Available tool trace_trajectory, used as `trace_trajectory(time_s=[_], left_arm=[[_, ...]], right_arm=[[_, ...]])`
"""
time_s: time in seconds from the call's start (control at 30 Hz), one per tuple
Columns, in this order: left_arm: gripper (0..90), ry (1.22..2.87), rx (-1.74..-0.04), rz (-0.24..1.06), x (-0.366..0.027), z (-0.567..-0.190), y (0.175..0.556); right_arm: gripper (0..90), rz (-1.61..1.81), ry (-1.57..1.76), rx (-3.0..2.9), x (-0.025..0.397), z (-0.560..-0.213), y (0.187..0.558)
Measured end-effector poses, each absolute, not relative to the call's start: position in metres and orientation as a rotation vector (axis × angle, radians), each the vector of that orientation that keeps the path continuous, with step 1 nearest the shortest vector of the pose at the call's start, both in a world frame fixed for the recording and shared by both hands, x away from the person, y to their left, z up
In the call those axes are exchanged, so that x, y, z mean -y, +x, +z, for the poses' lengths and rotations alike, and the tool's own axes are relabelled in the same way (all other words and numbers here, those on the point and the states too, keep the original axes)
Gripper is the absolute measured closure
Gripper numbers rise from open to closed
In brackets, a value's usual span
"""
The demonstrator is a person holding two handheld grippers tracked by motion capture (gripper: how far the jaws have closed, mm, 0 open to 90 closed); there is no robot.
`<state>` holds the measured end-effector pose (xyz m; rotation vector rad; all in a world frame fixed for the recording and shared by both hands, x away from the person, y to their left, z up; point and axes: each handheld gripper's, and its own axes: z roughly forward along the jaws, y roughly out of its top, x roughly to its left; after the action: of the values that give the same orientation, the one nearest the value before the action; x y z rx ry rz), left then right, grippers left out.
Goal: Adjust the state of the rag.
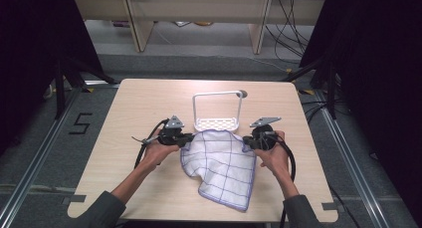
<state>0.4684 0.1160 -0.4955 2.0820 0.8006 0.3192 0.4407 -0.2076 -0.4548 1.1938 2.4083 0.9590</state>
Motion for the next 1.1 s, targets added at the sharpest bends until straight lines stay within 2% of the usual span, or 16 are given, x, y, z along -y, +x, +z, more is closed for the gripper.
trace_trajectory(time_s=[0.07, 0.13, 0.2, 0.27, 0.3, 0.4, 0.5, 0.57, 0.63, 0.7, 0.83, 1.1], left_arm=[[82.1, 2.094, -0.808, 0.318, -0.116, -0.499, 0.471], [69.7, 2.079, -0.85, 0.326, -0.119, -0.5, 0.472], [59.3, 2.041, -0.891, 0.334, -0.124, -0.497, 0.469], [46.3, 2.034, -0.934, 0.354, -0.132, -0.489, 0.461], [43.4, 2.017, -0.936, 0.355, -0.137, -0.484, 0.455], [42.0, 1.989, -0.892, 0.347, -0.148, -0.476, 0.432], [37.9, 1.995, -0.889, 0.319, -0.158, -0.476, 0.404], [37.2, 1.962, -0.898, 0.294, -0.162, -0.48, 0.39], [36.8, 1.937, -0.921, 0.29, -0.164, -0.483, 0.379], [35.9, 1.962, -0.91, 0.296, -0.167, -0.485, 0.368], [35.4, 1.978, -0.917, 0.324, -0.174, -0.486, 0.358], [34.5, 1.928, -0.952, 0.297, -0.18, -0.491, 0.349]], right_arm=[[88.8, 0.919, 1.194, -2.42, 0.207, -0.46, 0.447], [87.1, 0.875, 1.223, -2.437, 0.204, -0.465, 0.452], [78.1, 0.853, 1.204, -2.399, 0.203, -0.47, 0.455], [68.2, 0.822, 1.214, -2.342, 0.208, -0.463, 0.455], [61.9, 0.828, 1.214, -2.291, 0.213, -0.453, 0.446], [57.2, 0.861, 1.201, -2.276, 0.216, -0.444, 0.433], [51.0, 0.953, 1.16, -2.369, 0.212, -0.44, 0.387], [50.2, 0.975, 1.173, -2.385, 0.211, -0.441, 0.379], [48.5, 1.034, 1.153, -2.389, 0.209, -0.448, 0.351], [48.4, 1.046, 1.142, -2.394, 0.208, -0.45, 0.343], [45.9, 1.002, 1.103, -2.478, 0.201, -0.46, 0.317], [45.3, 0.972, 1.089, -2.565, 0.197, -0.489, 0.275]])
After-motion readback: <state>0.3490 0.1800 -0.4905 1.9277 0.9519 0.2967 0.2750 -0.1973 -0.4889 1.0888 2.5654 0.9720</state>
